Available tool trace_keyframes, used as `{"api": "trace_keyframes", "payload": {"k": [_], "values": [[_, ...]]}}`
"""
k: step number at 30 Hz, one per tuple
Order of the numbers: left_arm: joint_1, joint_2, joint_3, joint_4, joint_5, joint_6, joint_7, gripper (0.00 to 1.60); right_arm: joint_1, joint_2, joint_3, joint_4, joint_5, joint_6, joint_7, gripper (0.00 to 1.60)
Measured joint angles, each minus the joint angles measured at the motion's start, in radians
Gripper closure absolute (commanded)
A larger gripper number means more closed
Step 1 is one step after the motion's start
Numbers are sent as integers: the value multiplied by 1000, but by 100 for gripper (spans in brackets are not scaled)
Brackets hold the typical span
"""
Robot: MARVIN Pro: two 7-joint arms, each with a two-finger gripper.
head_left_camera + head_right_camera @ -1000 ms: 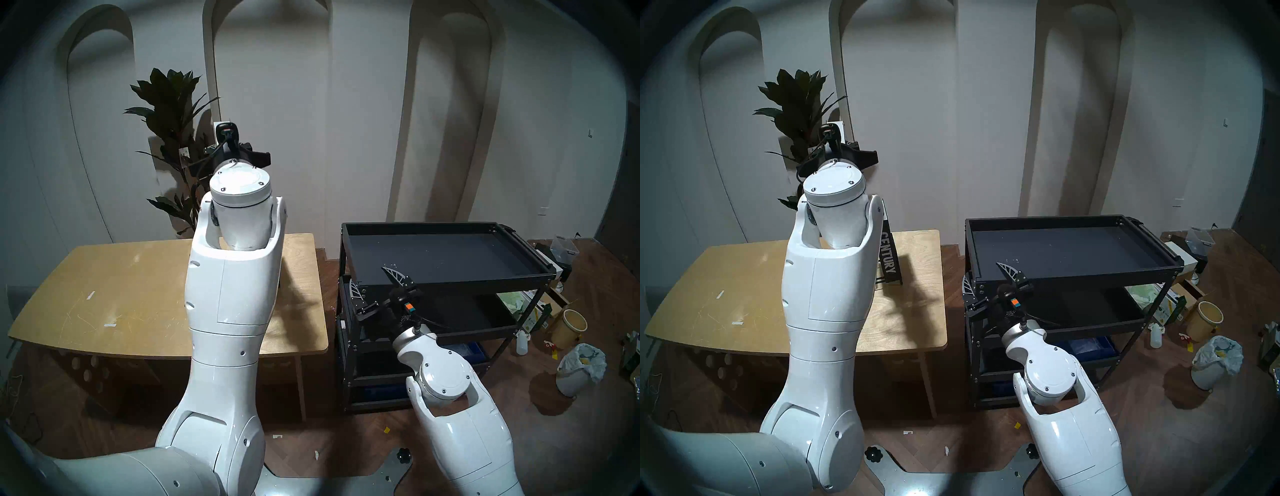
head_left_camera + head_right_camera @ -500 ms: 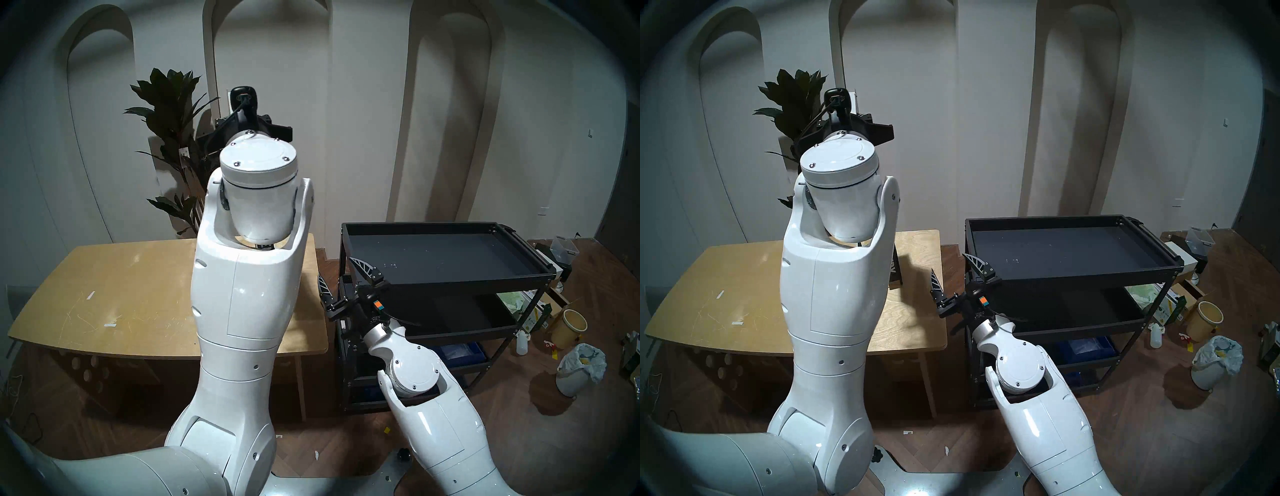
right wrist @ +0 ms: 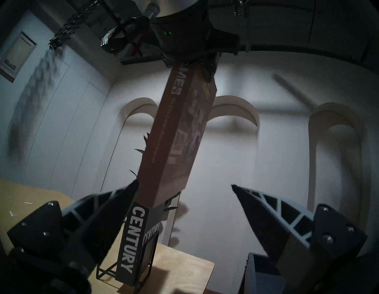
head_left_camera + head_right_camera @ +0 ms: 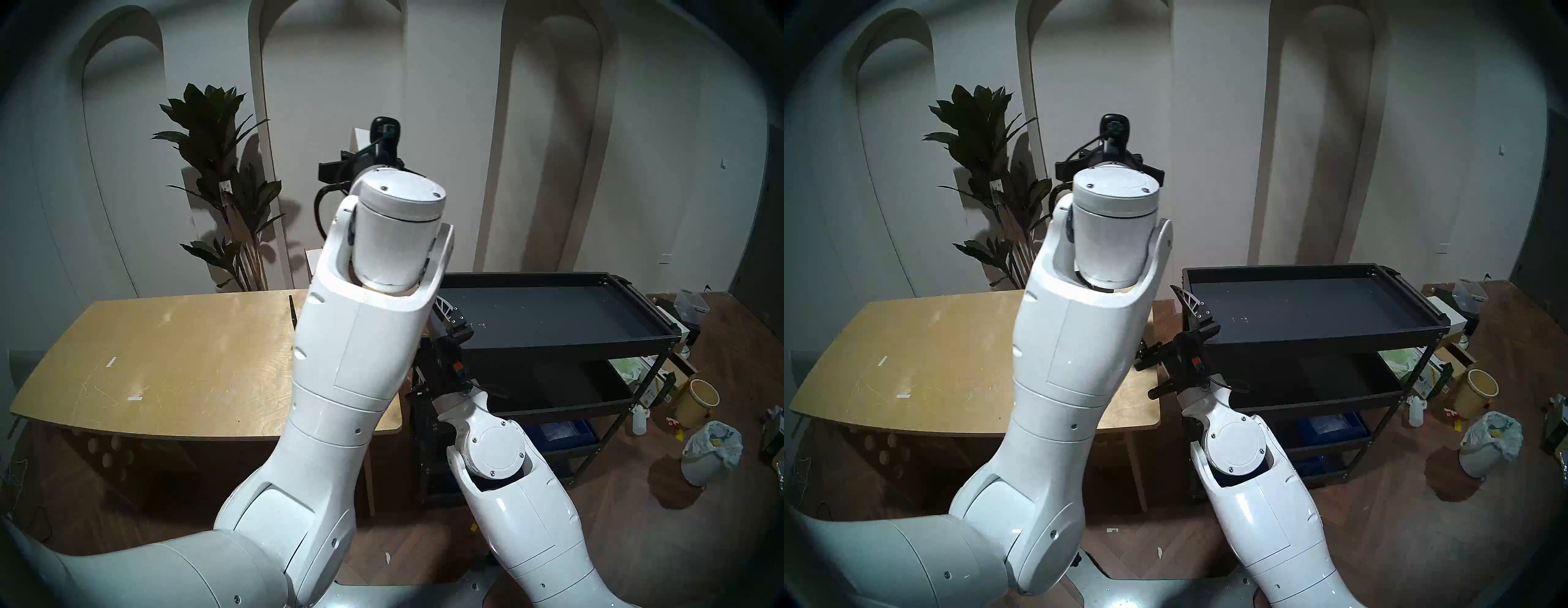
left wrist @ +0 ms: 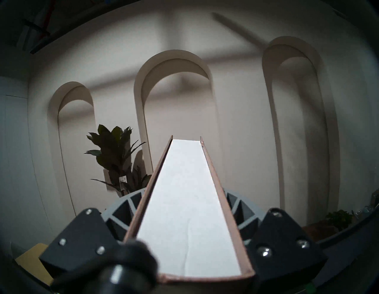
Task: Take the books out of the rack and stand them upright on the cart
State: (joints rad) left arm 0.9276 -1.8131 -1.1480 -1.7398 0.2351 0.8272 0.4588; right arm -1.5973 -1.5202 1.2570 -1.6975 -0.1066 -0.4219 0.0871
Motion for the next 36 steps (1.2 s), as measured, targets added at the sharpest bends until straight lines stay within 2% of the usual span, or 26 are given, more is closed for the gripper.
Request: {"api": "trace_keyframes", "payload": {"k": [7,14,18,26,36], "values": [[-44,-48,15,109,-2,-30,16,160,5,-15,3,11,20,-28,-59,0],[-62,-86,6,163,-7,-66,45,160,30,-29,-12,33,37,-52,-136,0],[-66,-100,-11,170,-15,-77,57,160,50,-37,-23,63,44,-66,-166,0],[-64,-122,-28,153,-44,-78,75,160,110,-58,-52,183,89,-70,-242,0],[-42,-127,23,153,-31,-98,112,160,191,-83,-104,232,151,-49,-295,0]]}}
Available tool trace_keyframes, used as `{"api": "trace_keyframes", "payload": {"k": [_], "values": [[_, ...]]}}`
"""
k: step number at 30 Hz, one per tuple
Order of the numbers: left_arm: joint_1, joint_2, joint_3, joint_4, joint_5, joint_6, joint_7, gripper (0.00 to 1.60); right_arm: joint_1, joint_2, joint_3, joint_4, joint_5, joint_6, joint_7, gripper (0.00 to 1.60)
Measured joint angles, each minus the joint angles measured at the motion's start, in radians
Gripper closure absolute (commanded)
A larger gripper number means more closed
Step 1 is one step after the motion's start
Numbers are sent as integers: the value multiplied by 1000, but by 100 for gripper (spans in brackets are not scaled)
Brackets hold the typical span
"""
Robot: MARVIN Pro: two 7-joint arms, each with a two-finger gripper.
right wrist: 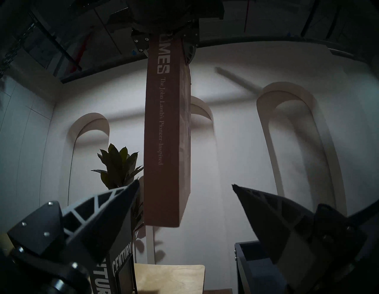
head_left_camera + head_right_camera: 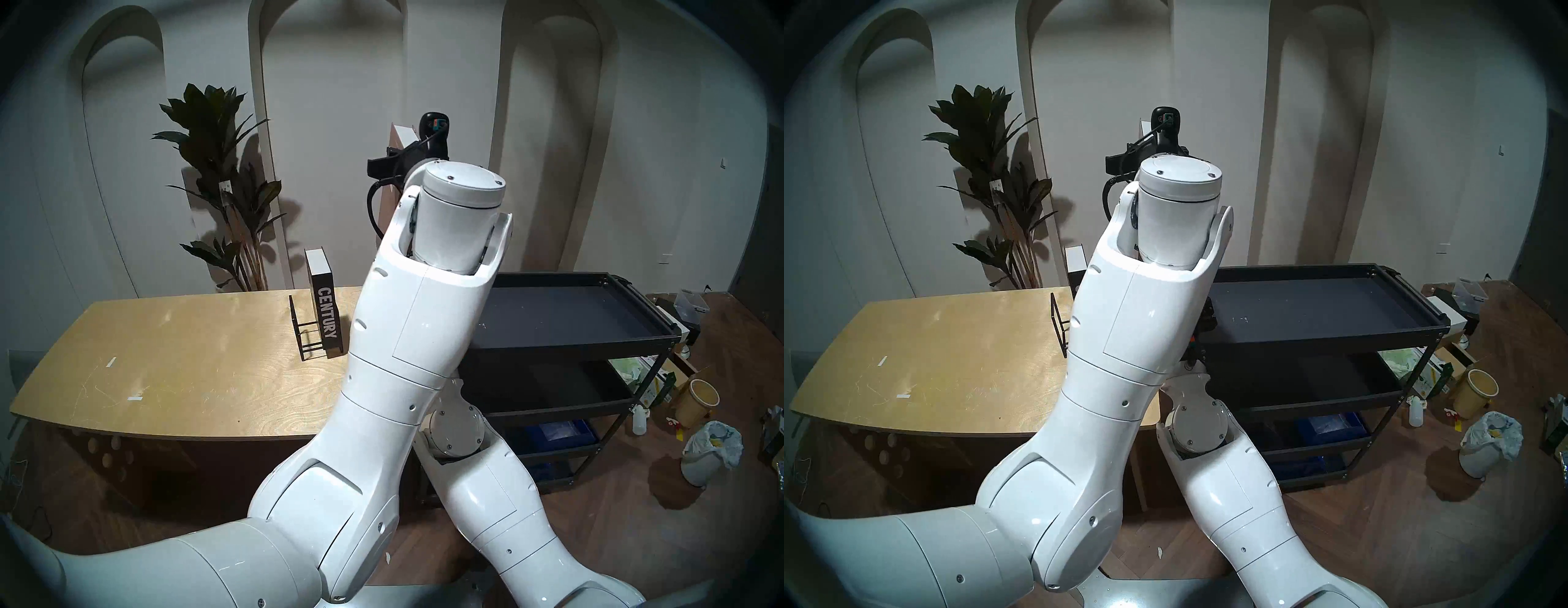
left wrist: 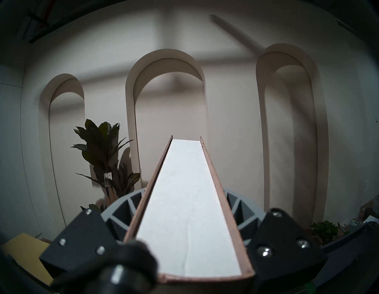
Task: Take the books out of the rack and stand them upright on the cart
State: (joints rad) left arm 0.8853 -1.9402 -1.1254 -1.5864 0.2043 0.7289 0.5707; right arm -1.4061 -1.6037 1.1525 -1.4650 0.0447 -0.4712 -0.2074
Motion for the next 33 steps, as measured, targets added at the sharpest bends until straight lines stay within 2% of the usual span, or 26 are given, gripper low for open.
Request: {"api": "trace_keyframes", "payload": {"k": [10,18,26,33], "values": [[21,9,46,22,-15,-12,24,160,52,-20,-42,18,39,14,-49,0],[34,44,77,22,-73,-10,42,160,105,-27,-52,65,51,-5,-106,0],[45,73,92,1,-148,16,47,160,160,-28,-64,107,67,-17,-148,0],[41,114,129,-13,-179,51,50,160,213,-31,-61,138,118,-3,-174,0]]}}
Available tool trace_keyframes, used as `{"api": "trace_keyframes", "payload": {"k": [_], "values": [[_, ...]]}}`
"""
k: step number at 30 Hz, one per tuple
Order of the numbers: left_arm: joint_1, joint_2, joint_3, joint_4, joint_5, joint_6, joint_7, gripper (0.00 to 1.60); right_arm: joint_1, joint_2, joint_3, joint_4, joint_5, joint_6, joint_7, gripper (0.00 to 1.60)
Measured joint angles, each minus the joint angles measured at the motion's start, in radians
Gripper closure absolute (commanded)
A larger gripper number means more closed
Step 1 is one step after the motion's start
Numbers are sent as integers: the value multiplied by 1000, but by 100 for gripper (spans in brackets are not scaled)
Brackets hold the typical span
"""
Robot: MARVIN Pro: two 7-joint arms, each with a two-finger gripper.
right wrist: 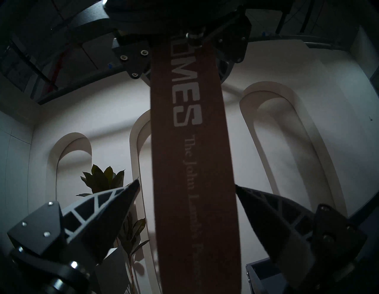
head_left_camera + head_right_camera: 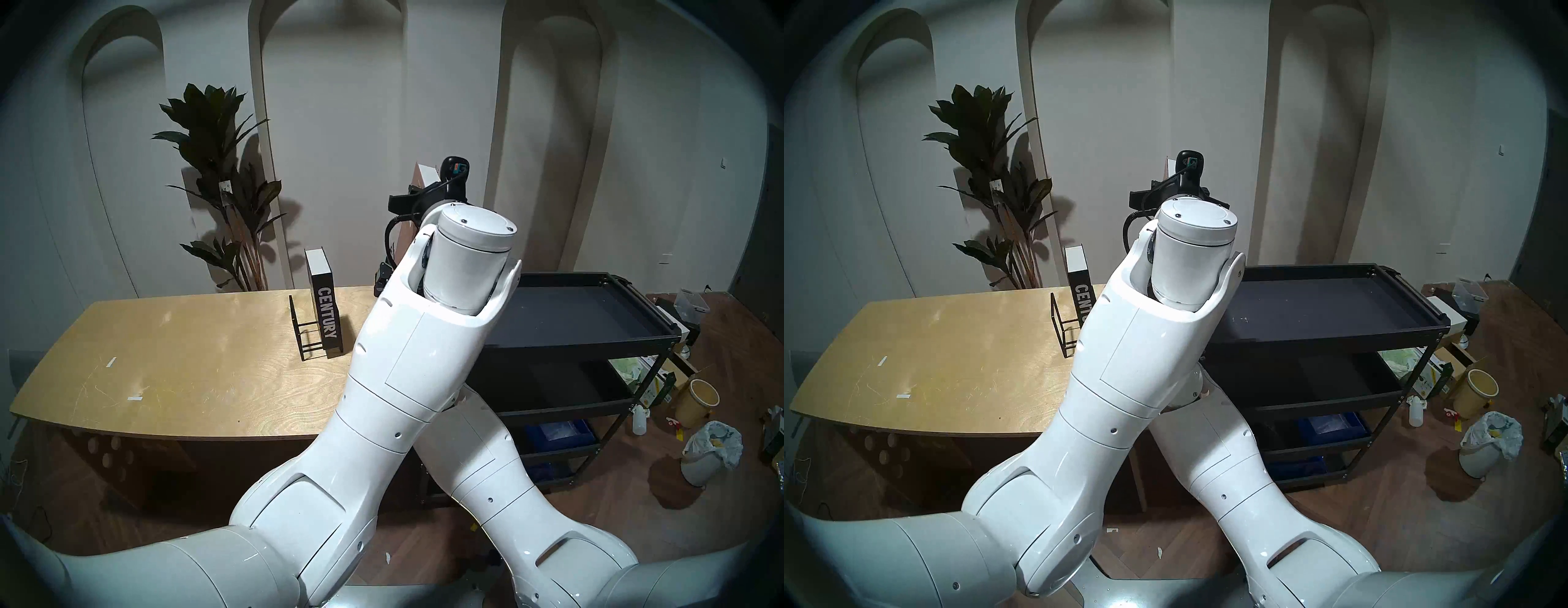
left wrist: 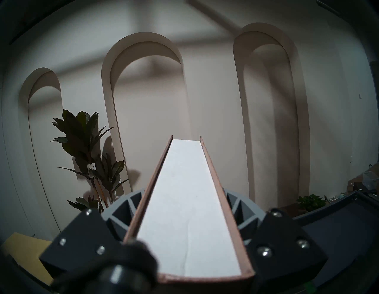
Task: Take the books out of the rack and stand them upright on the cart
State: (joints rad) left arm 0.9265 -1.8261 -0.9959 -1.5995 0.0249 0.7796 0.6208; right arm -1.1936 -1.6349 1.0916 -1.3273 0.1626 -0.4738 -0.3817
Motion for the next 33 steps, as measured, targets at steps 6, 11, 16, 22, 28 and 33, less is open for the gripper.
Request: {"api": "trace_keyframes", "payload": {"k": [6,11,16,22,28,33], "values": [[-10,39,27,-4,-23,19,1,160,38,-3,14,21,59,40,-25,0],[-27,64,43,-3,-46,25,2,160,63,-8,16,31,109,75,-36,0],[-44,82,56,2,-73,25,2,160,82,-11,15,37,152,101,-44,86],[-62,96,76,20,-115,21,5,127,102,-12,1,49,181,125,-47,160],[-79,107,92,38,-150,16,14,0,118,-12,-8,58,196,141,-56,160],[-92,123,113,35,-163,1,20,0,133,-13,-3,62,208,160,-86,160]]}}
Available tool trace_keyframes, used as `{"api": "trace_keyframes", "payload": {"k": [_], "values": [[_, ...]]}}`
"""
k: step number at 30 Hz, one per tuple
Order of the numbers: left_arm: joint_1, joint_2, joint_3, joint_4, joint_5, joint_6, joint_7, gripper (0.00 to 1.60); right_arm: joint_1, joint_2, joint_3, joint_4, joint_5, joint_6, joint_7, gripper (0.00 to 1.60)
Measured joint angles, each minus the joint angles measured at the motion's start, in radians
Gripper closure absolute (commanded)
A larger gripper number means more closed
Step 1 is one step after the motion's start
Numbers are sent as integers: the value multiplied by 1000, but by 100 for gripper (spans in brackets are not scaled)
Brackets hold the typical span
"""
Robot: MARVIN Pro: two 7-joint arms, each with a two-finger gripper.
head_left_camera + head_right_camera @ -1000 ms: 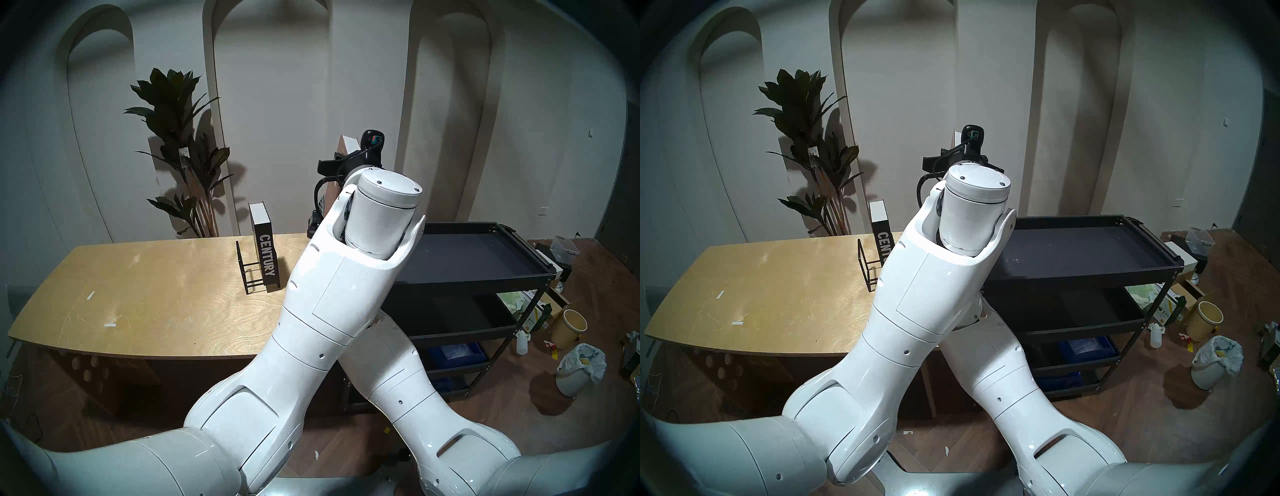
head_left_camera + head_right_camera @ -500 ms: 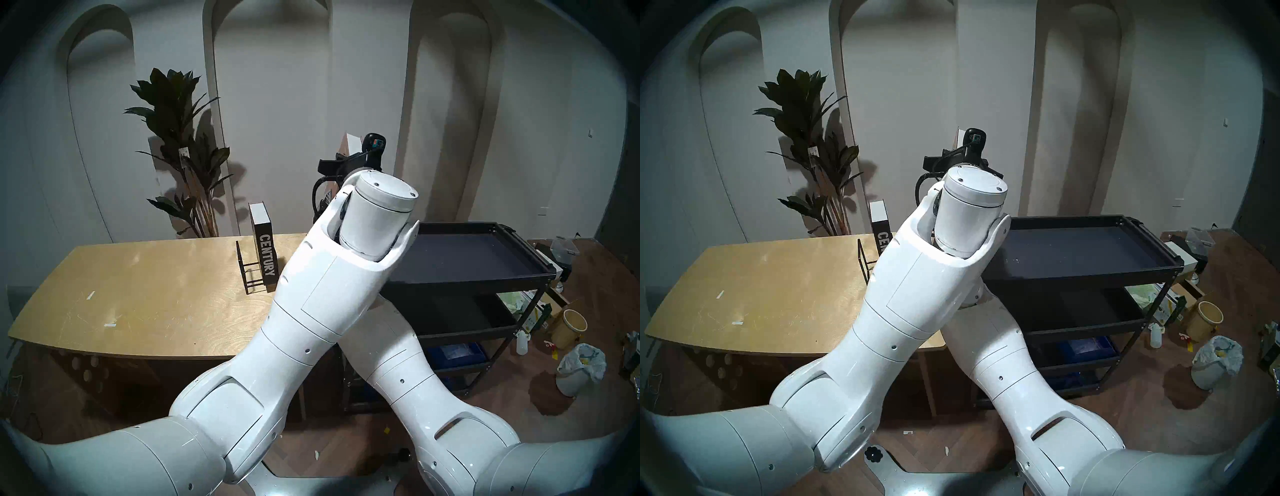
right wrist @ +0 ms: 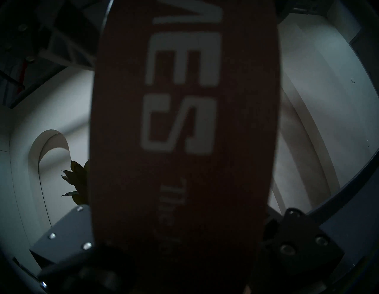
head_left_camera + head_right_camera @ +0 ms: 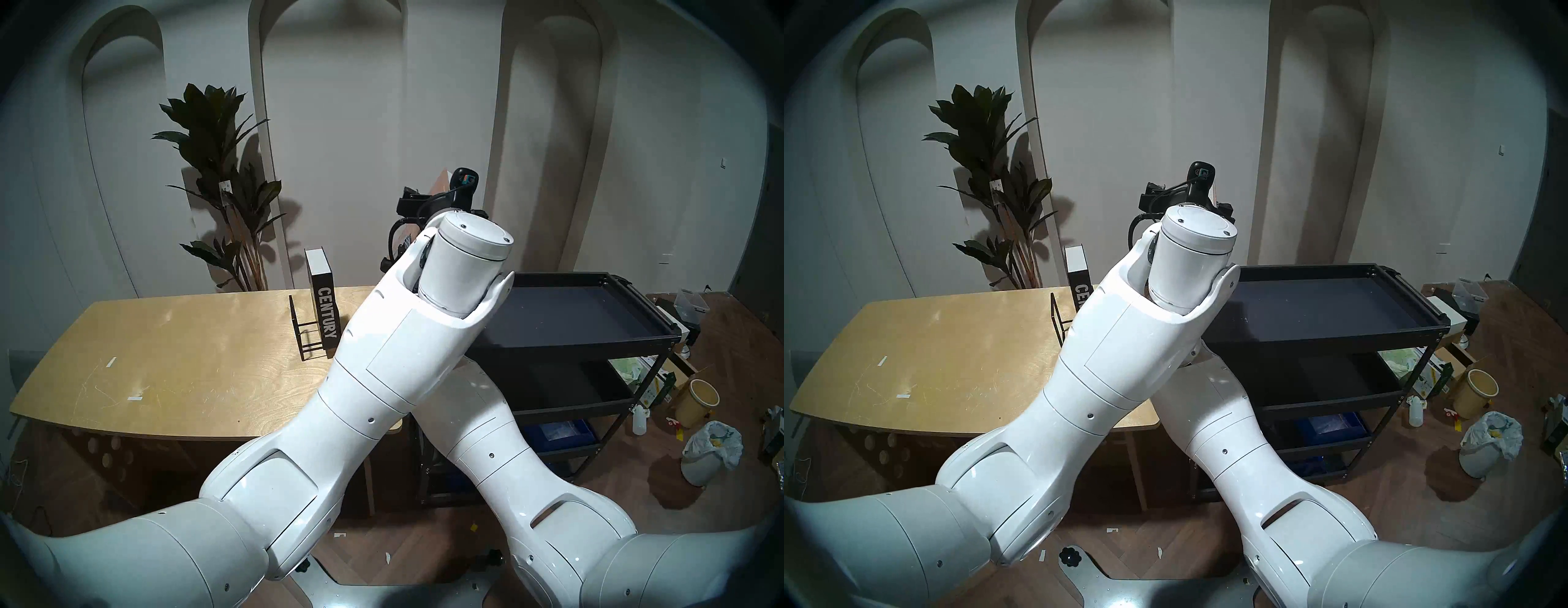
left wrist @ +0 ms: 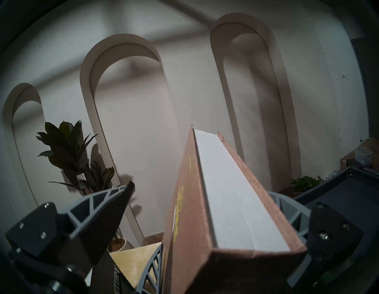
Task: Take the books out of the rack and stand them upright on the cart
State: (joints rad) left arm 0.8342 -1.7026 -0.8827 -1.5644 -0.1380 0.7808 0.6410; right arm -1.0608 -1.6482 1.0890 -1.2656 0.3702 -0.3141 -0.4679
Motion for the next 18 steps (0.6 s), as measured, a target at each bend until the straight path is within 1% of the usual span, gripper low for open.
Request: {"api": "trace_keyframes", "payload": {"k": [6,10,14,16,18], "values": [[-12,18,28,-23,15,-21,6,0,17,-15,2,-4,0,42,-40,160],[-33,31,34,-69,29,-33,5,0,24,-24,3,-2,3,69,-60,160],[-68,36,1,-129,47,-51,8,0,24,-24,11,12,12,91,-81,160],[-76,37,-11,-143,50,-55,8,0,24,-24,12,15,14,96,-85,160],[-93,42,-35,-172,57,-62,10,0,24,-24,15,21,18,104,-92,160]]}}
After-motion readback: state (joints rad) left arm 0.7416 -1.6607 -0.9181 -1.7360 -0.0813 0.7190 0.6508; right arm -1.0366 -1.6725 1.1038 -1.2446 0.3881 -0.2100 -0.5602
